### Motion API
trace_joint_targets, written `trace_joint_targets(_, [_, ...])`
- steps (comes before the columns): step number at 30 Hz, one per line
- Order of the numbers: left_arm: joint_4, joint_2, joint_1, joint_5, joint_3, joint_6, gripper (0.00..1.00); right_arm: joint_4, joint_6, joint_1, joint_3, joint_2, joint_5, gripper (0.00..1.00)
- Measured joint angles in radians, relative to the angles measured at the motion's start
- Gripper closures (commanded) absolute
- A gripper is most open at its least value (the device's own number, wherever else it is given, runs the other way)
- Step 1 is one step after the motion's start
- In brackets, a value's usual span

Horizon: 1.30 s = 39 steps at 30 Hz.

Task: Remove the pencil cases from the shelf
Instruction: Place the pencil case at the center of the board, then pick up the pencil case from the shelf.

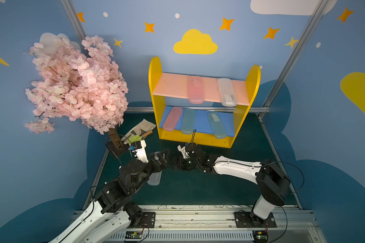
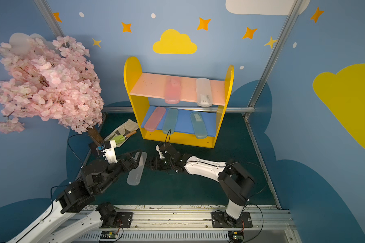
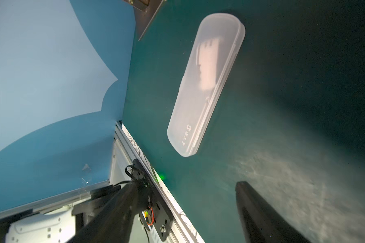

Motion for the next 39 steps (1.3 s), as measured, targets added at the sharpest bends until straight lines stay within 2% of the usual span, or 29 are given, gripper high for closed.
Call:
trace_joint_targets(7, [0.131, 0.2, 0.025, 0.103, 0.147, -0.071, 0.0, -0.163, -0.201, 0.0, -0.081, -0.296, 0.14, 0.16])
trace_joint_targets(13, [0.234, 0.366, 0.108, 0.229, 0.27, -0.183, 0.0, -0.237, -0.3, 0.0, -0.216, -0.572, 0.306, 0.01])
trace_joint_targets(19, [0.336, 0.54, 0.195, 0.351, 0.365, -0.335, 0.0, -0.23, -0.377, 0.0, -0.412, -0.879, 0.457, 0.01])
trace_joint_targets(25, [0.381, 0.689, 0.218, 0.381, 0.488, -0.43, 0.0, -0.208, -0.429, -0.001, -0.515, -1.117, 0.562, 0.01])
trace_joint_targets(32, [0.414, 0.796, 0.246, 0.384, 0.631, -0.473, 0.02, -0.206, -0.449, -0.001, -0.522, -1.188, 0.615, 0.02])
trace_joint_targets(39, [0.443, 0.902, 0.272, 0.413, 0.718, -0.52, 0.12, -0.207, -0.46, -0.002, -0.522, -1.187, 0.634, 0.02])
